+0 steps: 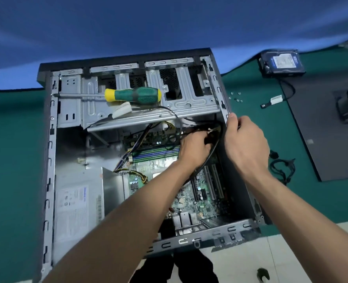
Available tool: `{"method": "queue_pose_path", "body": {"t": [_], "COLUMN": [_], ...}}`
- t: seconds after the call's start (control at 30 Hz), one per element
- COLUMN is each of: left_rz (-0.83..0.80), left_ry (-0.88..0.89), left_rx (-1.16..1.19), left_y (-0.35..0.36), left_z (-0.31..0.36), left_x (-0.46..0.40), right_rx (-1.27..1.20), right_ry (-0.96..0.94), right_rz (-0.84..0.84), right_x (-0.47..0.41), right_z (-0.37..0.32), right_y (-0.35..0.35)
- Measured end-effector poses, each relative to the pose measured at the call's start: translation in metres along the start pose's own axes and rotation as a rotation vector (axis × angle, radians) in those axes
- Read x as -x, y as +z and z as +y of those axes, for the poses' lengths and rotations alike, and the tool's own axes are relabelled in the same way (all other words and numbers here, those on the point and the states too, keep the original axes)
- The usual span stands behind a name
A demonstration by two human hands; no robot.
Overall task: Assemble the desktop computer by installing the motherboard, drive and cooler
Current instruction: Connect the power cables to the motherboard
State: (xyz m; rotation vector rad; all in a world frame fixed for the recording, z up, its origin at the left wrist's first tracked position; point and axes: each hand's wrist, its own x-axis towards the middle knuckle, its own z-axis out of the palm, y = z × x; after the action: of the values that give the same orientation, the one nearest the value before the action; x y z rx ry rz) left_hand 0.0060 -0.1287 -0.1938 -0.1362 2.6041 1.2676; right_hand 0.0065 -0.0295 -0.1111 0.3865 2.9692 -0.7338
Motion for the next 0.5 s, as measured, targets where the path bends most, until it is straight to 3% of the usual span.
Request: {"method": "queue_pose_path", "body": {"t": [0.17,0.27,0.4,0.5], "left_rz": [-0.034,-0.162,-0.364,-0.193], "left_ry": [-0.095,-0.192,-0.175,-0.222], "left_rx": [0.146,0.286,0.044,0.148], "left_y": [-0.025,-0.044,-0.062,-0.073], "left_z": [0.008,0.013,0.011,0.015], "left_x": [0.029,0.054,0.081,0.092], "right_rx": [-0.007,-0.025,-0.074,-0.160], "right_ry": [0.014,0.020,0.003,-0.067], "right_rz": [-0.028,-0.049,-0.043,0.024], "right_x": [0.000,0.000,0.002,0.008], "right_z": [-0.003,-0.003,-0.001,-0.001], "right_y": [-0.002,-0.003,-0.004,-0.008]}}
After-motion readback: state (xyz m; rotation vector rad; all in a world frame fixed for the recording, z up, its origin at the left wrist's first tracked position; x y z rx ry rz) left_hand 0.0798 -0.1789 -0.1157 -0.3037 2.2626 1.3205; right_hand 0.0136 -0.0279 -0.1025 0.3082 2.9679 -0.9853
